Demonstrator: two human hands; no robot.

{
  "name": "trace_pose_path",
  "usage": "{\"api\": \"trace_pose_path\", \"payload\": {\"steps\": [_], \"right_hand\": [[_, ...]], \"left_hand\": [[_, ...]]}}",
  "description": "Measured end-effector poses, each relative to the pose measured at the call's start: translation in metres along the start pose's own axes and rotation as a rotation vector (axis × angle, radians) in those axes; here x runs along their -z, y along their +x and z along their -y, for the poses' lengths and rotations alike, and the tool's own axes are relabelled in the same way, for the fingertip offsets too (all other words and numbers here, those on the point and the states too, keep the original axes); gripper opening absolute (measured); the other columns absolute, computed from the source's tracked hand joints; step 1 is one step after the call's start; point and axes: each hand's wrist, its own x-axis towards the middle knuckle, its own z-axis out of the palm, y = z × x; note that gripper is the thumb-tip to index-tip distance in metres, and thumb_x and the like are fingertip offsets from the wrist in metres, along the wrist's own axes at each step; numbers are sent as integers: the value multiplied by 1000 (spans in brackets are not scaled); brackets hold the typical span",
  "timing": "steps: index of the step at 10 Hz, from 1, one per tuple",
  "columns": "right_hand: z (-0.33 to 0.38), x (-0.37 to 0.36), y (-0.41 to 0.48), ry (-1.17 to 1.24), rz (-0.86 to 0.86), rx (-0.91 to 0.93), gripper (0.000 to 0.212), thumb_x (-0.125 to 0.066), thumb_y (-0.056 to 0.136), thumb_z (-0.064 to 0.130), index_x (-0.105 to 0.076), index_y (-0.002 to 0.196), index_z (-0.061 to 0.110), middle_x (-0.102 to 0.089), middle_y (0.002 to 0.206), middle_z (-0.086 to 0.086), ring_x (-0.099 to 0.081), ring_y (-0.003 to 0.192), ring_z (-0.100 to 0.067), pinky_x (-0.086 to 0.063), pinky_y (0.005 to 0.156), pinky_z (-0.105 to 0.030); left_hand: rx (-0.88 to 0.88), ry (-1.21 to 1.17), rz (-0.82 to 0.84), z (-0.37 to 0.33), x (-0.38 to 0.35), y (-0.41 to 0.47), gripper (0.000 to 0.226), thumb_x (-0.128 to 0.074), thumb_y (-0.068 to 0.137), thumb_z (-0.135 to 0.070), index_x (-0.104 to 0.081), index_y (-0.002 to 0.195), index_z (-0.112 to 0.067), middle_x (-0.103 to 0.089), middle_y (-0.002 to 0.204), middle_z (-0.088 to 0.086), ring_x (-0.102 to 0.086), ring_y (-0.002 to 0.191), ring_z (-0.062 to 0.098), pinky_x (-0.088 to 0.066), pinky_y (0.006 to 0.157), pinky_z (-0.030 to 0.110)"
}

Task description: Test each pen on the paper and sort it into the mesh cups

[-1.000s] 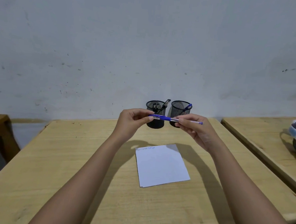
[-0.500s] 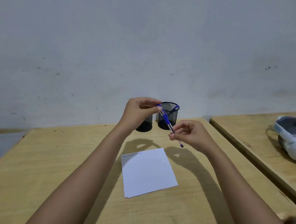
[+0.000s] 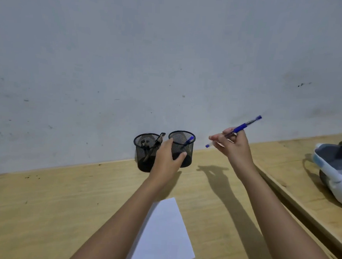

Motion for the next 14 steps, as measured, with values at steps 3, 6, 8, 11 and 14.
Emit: {"api": "trace_pose_path", "payload": {"steps": [3, 6, 8, 11, 14], "right_hand": [[-30, -23, 64, -78, 44, 24, 6, -58, 88, 4, -58, 83, 8, -62, 84, -10, -68, 87, -27, -57, 79, -28], [-67, -37, 85, -458, 166, 21, 18, -62, 87, 14, -66, 104, 9, -68, 103, -7, -62, 94, -13, -47, 92, -27], [-73, -43, 89, -569, 270, -5, 34, -61, 88, 19, -59, 121, 8, -61, 123, -8, -57, 112, -20, -42, 98, -30], [-58, -36, 79, -618, 276, -61, 36, -62, 85, 15, -59, 121, 10, -64, 115, -8, -56, 101, -16, -38, 84, -21], [-40, -18, 38, -622, 283, -158, 39, -60, 87, 16, -56, 124, 4, -59, 127, -12, -56, 117, -21, -40, 97, -27]], "left_hand": [[57, 6, -18, 15, -37, 38, 87, -64, 86, -35, -10, 148, -6, -10, 158, 8, -8, 145, 19, -10, 119, 31], [90, -63, 17, 28, -45, 51, 97, -64, 83, -45, -1, 150, -14, -13, 157, 2, -12, 144, 14, -16, 113, 27], [83, -74, 3, 32, -47, 53, 96, -66, 81, -45, -7, 150, -12, -18, 156, 4, -16, 143, 16, -21, 117, 34], [128, -76, 13, 32, -44, 55, 99, -66, 70, -61, -21, 145, -14, -33, 148, 7, -28, 138, 22, -33, 111, 45], [168, -126, 102, 22, -35, 31, 98, -68, 81, -38, -4, 149, -9, -29, 150, 7, -32, 137, 21, -30, 113, 39]]}}
